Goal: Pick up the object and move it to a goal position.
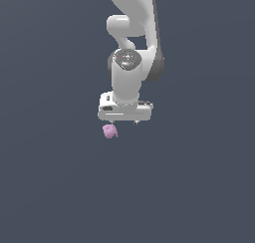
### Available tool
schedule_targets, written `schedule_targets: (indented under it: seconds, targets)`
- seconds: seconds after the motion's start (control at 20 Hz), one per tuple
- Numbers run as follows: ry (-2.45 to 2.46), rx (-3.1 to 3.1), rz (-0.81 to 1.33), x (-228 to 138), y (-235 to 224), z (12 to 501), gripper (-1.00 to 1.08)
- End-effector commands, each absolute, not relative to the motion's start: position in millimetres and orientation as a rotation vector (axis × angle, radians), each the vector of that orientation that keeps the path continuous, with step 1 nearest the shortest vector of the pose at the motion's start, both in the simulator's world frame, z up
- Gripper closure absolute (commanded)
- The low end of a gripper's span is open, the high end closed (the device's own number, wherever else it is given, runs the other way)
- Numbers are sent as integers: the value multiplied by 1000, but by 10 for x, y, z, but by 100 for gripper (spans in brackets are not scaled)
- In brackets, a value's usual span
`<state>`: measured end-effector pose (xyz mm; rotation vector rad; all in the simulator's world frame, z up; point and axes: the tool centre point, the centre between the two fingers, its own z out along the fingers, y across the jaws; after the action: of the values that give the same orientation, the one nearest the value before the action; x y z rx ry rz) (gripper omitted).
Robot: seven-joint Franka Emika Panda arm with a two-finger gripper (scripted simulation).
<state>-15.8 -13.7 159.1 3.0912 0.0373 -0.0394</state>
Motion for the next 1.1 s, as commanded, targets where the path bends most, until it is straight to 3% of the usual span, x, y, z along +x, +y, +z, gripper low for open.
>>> schedule_targets:
  seconds: [0.0,1.05]
  targets:
    - [38,3090,-39,-159,-137,1593,-92]
    - [384,3099,-24,-316,-579,1190,-92]
